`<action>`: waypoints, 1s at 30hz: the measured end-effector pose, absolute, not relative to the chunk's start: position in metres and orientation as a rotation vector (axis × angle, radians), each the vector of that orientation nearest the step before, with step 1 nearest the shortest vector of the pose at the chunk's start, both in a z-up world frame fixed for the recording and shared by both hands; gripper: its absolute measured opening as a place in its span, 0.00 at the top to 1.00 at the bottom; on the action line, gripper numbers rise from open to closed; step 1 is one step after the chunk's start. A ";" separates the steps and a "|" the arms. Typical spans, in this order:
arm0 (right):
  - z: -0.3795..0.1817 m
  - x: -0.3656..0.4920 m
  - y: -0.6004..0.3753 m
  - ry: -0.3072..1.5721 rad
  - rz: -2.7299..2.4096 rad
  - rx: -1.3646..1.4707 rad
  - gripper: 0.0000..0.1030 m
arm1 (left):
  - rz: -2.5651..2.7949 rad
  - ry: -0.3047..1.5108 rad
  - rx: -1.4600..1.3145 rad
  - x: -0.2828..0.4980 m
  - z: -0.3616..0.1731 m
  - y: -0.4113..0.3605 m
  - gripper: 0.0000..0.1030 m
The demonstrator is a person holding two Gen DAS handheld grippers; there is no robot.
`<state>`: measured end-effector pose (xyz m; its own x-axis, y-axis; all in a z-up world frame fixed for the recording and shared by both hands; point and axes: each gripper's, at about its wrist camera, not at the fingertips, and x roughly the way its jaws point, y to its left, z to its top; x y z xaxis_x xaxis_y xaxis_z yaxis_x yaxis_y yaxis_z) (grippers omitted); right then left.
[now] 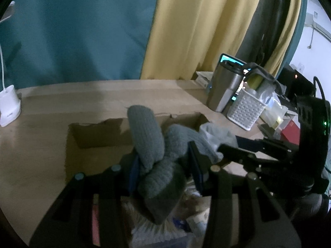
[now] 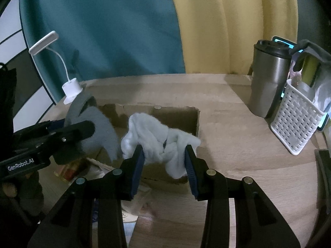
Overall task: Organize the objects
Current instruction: 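Carry the grey socks with the left tool while the right tool carries white socks toward the box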
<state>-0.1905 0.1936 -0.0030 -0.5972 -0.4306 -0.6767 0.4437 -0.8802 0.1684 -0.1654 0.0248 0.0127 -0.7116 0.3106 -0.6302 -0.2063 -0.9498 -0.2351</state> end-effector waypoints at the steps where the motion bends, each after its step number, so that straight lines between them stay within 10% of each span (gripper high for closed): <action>1: -0.003 -0.191 0.193 0.028 -2.439 1.029 0.60 | 2.662 -0.212 -1.025 -0.168 0.011 0.025 0.57; 30: -0.027 -0.207 0.170 0.167 -2.402 1.142 0.57 | 2.571 -0.130 -1.256 -0.212 -0.036 0.041 0.55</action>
